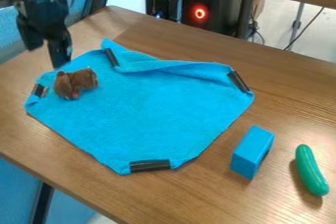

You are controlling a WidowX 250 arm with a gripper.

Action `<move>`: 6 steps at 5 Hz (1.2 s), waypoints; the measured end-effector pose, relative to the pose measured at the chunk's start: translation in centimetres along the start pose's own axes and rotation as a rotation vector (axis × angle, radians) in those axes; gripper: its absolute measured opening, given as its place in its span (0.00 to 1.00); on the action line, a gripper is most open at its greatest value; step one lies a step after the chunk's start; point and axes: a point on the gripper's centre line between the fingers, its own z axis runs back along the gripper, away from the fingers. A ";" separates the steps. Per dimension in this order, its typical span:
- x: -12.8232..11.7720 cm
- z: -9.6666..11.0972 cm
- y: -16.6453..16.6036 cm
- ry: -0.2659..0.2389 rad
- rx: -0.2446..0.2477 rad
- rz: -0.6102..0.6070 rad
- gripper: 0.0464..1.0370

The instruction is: Remove the brown figure on the left top edge from the cloth

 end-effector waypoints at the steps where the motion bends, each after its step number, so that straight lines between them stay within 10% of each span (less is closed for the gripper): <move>1: 0.0 -1.2 -2.7 -0.003 -0.015 -0.031 0.96; 4: 1.2 -5.3 -3.0 0.072 0.029 0.034 0.92; 6: 1.1 -5.0 -3.4 0.116 -0.070 0.061 0.41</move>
